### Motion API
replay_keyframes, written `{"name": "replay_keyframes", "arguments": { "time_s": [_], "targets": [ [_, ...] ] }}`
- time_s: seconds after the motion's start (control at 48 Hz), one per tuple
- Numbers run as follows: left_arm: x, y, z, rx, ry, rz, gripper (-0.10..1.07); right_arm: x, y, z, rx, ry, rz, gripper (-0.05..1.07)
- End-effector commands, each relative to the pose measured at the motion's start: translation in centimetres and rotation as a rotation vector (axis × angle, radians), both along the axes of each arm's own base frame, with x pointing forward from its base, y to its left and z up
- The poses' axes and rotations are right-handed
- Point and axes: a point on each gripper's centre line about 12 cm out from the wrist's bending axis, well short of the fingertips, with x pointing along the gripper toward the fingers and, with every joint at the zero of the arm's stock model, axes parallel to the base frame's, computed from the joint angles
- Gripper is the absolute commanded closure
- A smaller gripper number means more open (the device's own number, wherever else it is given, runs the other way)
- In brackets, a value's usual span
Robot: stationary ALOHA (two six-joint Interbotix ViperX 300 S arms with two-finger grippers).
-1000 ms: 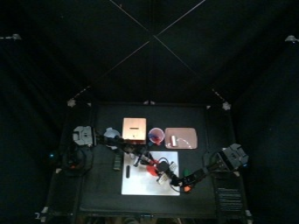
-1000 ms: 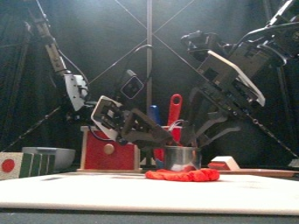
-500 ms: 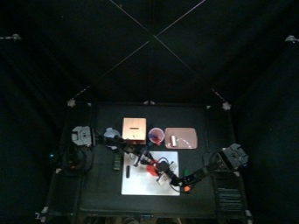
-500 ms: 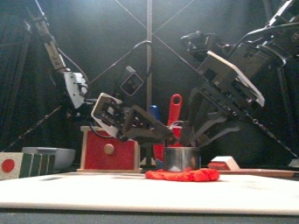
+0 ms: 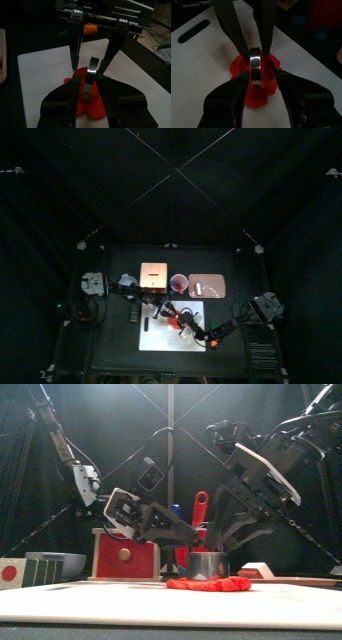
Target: Grip cookie cutter with both hands
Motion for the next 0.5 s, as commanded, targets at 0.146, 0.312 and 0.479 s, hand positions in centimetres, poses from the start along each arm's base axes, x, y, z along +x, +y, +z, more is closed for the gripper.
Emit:
{"name": "replay_keyframes", "arguments": {
  "time_s": [0.146, 0.312, 0.479],
  "targets": [
    [0.25, -0.10, 0.90, 0.003, -0.025, -0.005, 0.27, 0.60, 0.01, 0.89, 0.010, -0.027, -0.007, 0.21],
    [0.25, -0.16, 0.84, 0.003, -0.024, -0.007, 0.31, 0.70, 0.12, 0.66, 0.009, -0.023, -0.007, 0.21],
    [0.21, -0.17, 0.74, 0.001, -0.020, -0.007, 0.38, 0.59, 0.28, 0.60, 0.015, -0.019, -0.009, 0.27]
  ]
}}
